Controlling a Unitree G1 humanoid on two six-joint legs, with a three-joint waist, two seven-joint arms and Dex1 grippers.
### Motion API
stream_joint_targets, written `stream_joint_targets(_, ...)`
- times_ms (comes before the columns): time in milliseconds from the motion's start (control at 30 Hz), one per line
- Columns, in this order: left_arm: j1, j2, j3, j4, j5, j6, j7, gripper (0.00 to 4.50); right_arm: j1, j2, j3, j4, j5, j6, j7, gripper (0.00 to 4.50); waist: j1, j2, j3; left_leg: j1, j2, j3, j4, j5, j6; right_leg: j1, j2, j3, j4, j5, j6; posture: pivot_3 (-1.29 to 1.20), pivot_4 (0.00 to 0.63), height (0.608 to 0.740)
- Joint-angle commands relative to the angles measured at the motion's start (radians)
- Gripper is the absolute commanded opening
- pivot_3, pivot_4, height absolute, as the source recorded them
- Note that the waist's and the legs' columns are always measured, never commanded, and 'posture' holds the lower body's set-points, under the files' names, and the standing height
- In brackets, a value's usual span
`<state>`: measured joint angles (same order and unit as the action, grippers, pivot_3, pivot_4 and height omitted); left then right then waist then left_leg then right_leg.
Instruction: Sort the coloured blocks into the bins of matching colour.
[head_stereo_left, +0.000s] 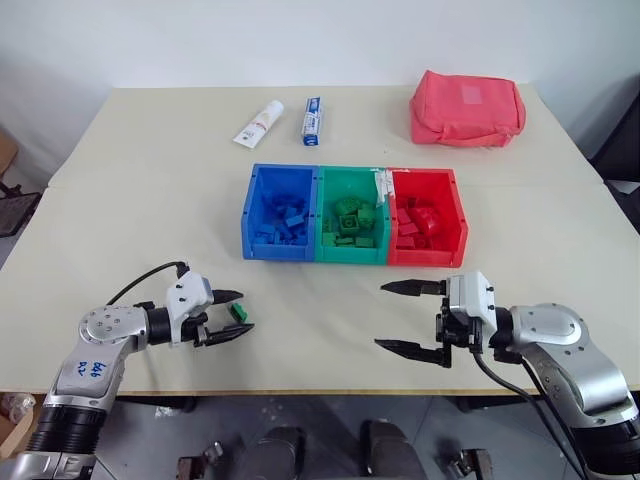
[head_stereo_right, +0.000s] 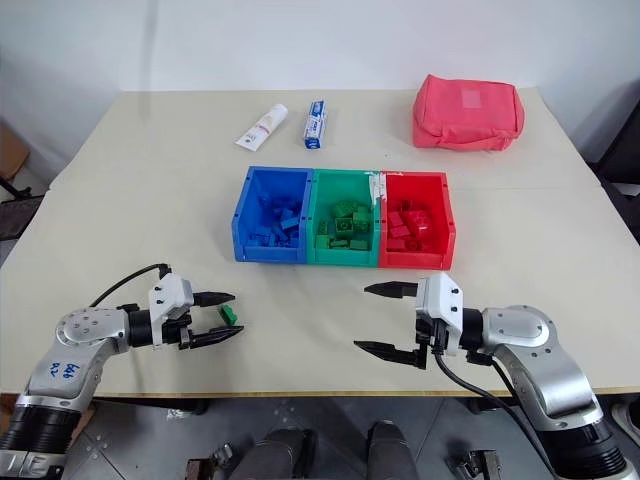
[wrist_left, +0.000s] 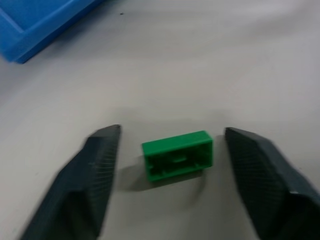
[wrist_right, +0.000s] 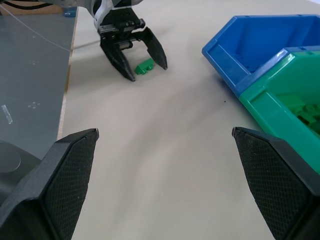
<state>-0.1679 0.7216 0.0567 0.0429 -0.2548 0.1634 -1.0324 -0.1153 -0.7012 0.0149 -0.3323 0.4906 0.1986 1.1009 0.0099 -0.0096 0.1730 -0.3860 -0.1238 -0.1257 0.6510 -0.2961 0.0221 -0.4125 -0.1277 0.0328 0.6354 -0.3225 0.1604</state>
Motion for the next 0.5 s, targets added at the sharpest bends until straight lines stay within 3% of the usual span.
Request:
stream_joint_targets(33, -0.004, 0.023, -0.014, 0.012, 0.018, 0.013, -0.007, 2.13, 0.012, -0.014, -0.04, -0.035, 0.005, -0.014, -0.007, 4.5, 0.0, 0.0, 0.0, 0.0, 0.0, 0.0, 0.0, 0.0, 0.0, 0.0, 0.0, 0.0, 0.0, 0.0, 0.0, 0.0, 0.15, 0.74)
stream_joint_targets(133, -0.023, 0.0, -0.002, 0.005, -0.032, 0.012, -0.034, 1.45, 0.035, -0.021, -0.065, -0.044, 0.004, -0.016, -0.015, 4.5, 0.001, 0.0, 0.0, 0.0, 0.0, 0.0, 0.0, 0.0, 0.0, 0.0, 0.0, 0.0, 0.0, 0.0, 0.0, 0.0, 0.15, 0.74)
stream_joint_targets(267, -0.069, -0.052, -0.003, -0.162, -0.196, 0.101, -0.091, 1.45, 0.117, 0.004, -0.171, -0.077, 0.031, -0.005, -0.103, 4.5, 0.011, 0.0, 0.0, 0.0, 0.0, 0.0, 0.0, 0.0, 0.0, 0.0, 0.0, 0.0, 0.0, 0.0, 0.0, 0.0, 0.15, 0.74)
stream_joint_targets(367, -0.177, -0.127, -0.061, -0.197, -0.187, 0.127, -0.041, 1.45, 0.185, 0.084, -0.3, -0.111, 0.067, -0.009, -0.248, 4.5, 0.025, 0.0, 0.0, -0.001, -0.002, -0.002, 0.002, 0.0, 0.0, 0.001, 0.0, -0.002, 0.0, 0.0, 0.0, 0.0, 0.15, 0.74)
stream_joint_targets(500, -0.354, -0.279, -0.148, -0.089, -0.089, 0.161, 0.117, 1.45, 0.269, 0.152, -0.385, -0.162, 0.067, 0.0, -0.361, 4.5, 0.029, 0.0, 0.0, 0.0, -0.003, -0.001, 0.003, 0.001, 0.001, 0.002, 0.002, 0.0, 0.0, 0.001, 0.001, 0.0, 0.15, 0.74)
